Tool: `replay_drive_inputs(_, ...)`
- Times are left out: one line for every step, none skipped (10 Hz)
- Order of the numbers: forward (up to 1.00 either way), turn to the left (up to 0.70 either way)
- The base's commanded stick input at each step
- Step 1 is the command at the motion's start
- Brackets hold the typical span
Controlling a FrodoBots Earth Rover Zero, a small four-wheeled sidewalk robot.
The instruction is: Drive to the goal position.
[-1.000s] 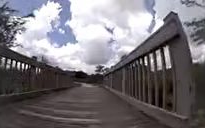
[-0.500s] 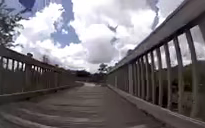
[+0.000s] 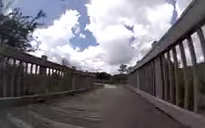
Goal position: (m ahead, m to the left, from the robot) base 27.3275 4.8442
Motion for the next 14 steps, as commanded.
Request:
replay_drive_inputs(0.70, 0.00)
replay_drive_inputs(0.70, 0.00)
replay_drive_inputs(0.70, 0.00)
replay_drive_inputs(0.70, 0.00)
replay_drive_inputs(0.70, 0.00)
replay_drive_inputs(0.70, 0.00)
replay_drive_inputs(0.70, 0.00)
replay_drive_inputs(0.70, 0.00)
replay_drive_inputs(0.70, 0.00)
replay_drive_inputs(0.70, 0.00)
replay_drive_inputs(0.70, 0.00)
replay_drive_inputs(0.70, 0.00)
replay_drive_inputs(0.70, 0.00)
replay_drive_inputs(0.70, 0.00)
